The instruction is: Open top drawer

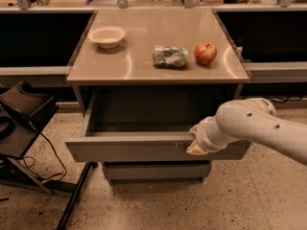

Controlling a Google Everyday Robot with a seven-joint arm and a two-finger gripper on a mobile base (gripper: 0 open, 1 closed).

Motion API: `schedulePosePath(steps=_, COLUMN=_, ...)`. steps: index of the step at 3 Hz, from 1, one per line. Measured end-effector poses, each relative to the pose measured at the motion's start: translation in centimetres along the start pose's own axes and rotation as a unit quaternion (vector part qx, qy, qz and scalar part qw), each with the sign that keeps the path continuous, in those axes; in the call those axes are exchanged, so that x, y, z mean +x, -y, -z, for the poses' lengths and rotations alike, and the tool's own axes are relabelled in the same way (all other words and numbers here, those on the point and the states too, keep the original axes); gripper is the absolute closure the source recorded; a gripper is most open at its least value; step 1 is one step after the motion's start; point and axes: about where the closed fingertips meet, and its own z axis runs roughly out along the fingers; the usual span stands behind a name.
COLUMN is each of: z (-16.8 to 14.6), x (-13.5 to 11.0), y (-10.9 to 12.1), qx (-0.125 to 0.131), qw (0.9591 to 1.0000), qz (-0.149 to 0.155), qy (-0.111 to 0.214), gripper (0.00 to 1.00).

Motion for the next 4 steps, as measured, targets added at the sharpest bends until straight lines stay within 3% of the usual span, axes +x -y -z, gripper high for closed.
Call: schedulePosePath(steps=4, z=0.2, x=0.4, y=-1.5, qx=0.004, qw=1.0, qz=0.0, qy=0.0, gripper=1.0)
